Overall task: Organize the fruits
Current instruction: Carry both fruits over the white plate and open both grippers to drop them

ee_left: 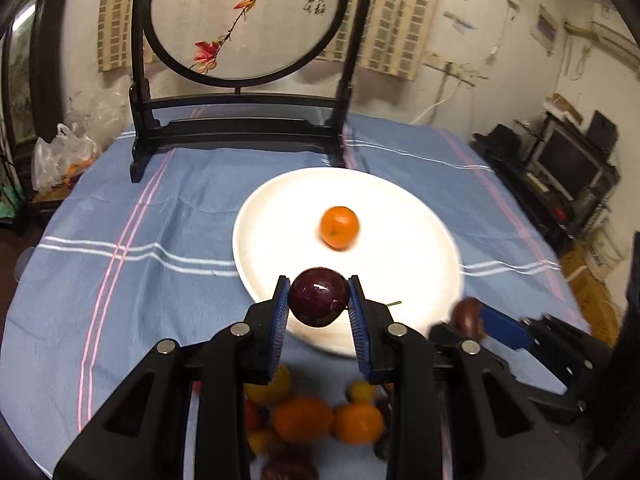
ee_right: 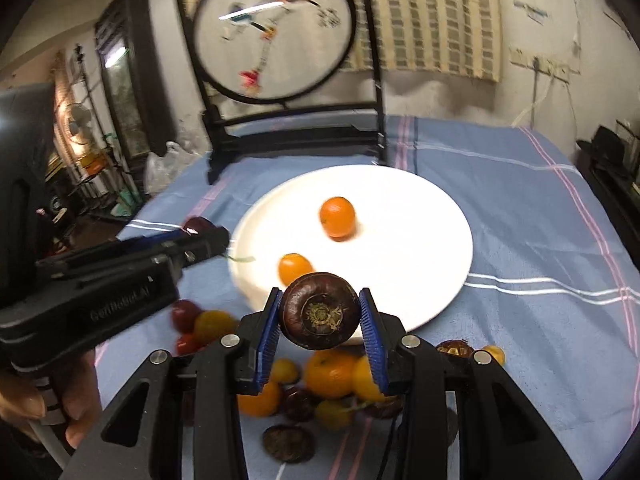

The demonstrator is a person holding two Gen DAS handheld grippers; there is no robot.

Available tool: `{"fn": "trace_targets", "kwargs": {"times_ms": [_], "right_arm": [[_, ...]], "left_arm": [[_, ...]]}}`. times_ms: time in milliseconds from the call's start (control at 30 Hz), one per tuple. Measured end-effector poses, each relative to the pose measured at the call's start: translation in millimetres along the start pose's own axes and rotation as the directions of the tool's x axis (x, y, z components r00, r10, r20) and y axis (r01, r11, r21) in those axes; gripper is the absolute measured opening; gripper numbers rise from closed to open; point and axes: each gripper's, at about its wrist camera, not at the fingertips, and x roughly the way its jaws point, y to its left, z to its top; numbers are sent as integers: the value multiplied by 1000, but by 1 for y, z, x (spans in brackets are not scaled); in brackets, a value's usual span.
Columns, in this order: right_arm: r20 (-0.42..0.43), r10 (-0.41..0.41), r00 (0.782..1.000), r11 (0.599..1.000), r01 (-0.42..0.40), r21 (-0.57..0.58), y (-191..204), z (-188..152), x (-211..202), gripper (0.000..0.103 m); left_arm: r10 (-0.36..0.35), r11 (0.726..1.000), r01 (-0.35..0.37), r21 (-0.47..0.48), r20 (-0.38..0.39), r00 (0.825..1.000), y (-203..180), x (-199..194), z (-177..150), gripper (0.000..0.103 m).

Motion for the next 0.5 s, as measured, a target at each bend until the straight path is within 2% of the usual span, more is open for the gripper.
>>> {"fn": "trace_targets", "kwargs": {"times_ms": [200, 367, 433, 467, 500], "right_arm": [[-44, 16, 999, 1000, -15, 22, -15, -7, 23, 39], [-69, 24, 997, 999, -22, 34, -18, -9, 36, 40], [-64, 33, 997, 999, -30, 39, -19, -9, 40, 54], [-57, 28, 998, 999, -25, 44, -19, -9, 40, 60], [-52, 24, 998, 999, -22, 48, -19, -10, 39, 60]], "left_arm": [[33, 998, -36, -61, -52, 998, 14, 48, 3, 28], [24, 997, -29, -66, -69, 997, 17, 66, -1, 29], [35, 998, -40, -58, -73, 997, 15, 68, -4, 34], [33, 998, -37, -51, -74, 997, 14, 66, -5, 44], [32, 998, -36, -50, -73, 997, 14, 65, -5, 58]]}}
